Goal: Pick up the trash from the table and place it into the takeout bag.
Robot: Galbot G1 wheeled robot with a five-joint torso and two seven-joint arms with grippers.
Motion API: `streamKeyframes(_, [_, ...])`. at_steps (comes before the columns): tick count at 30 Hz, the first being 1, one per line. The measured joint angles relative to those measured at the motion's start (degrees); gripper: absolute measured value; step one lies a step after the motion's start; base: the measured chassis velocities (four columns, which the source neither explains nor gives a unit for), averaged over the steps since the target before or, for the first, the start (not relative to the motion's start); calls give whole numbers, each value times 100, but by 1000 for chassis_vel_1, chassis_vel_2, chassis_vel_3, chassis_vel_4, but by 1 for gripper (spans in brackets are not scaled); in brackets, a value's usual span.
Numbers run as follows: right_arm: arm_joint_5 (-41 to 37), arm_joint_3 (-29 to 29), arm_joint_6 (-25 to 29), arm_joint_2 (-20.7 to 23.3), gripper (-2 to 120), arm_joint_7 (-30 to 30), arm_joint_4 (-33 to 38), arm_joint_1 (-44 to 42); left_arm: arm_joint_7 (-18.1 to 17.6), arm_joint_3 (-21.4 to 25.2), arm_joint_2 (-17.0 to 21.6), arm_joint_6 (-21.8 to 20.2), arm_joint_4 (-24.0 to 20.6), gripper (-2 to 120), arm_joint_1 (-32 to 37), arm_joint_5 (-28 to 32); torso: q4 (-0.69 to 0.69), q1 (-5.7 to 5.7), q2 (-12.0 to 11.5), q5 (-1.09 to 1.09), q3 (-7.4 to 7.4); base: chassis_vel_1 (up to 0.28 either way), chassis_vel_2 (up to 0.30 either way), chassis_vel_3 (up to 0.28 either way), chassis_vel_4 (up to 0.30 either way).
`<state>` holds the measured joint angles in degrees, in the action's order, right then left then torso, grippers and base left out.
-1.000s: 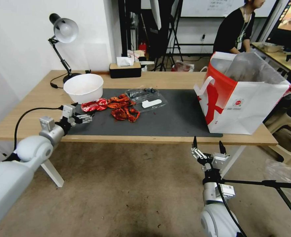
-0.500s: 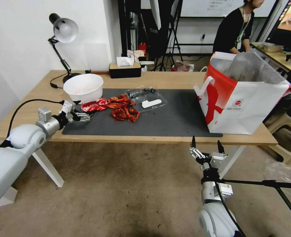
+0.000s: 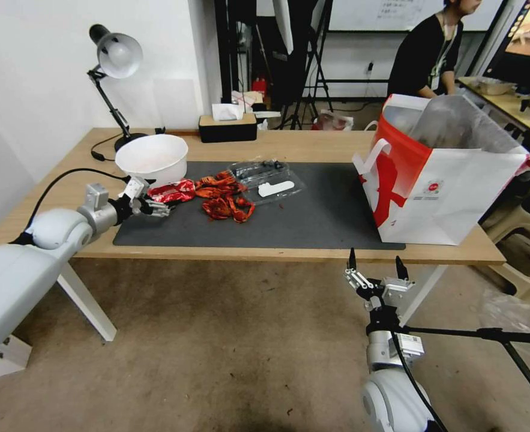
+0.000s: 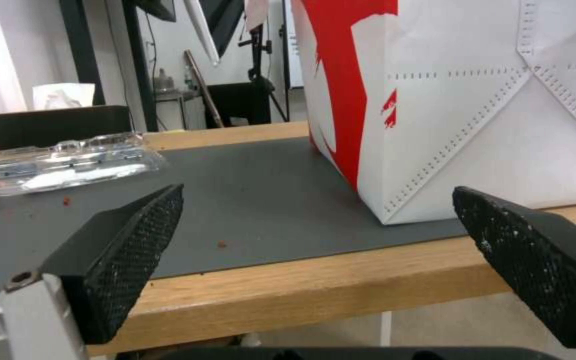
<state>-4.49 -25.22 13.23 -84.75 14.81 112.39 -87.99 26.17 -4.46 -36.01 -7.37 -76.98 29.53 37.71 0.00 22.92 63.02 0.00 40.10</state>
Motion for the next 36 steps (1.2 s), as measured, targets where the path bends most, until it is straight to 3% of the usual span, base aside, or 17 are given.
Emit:
streamKeyframes(12, [0,5,4,-10,100,1,0,-2,377,-395,-4,-111,400,98,-500,-189,0,0,0,0,0,0,0,0,0])
streamKeyframes(20, [1,-4,15,-11,100,4,4,-15,868,-629,22,-153,737,94,-826,-373,0,0,1,0,0,0,0,0,0])
streamKeyframes(27, [-1,-11,19,-9,100,6,4,-15,981,-725,-16,-152,869,92,-982,-425,0,0,1,0,0,0,0,0,0])
streamKeyframes(36, [-6,-16,20,-13,100,9,-7,0,1249,-939,-75,-82,1194,68,-1258,-569,0,0,1,0,0,0,0,0,0])
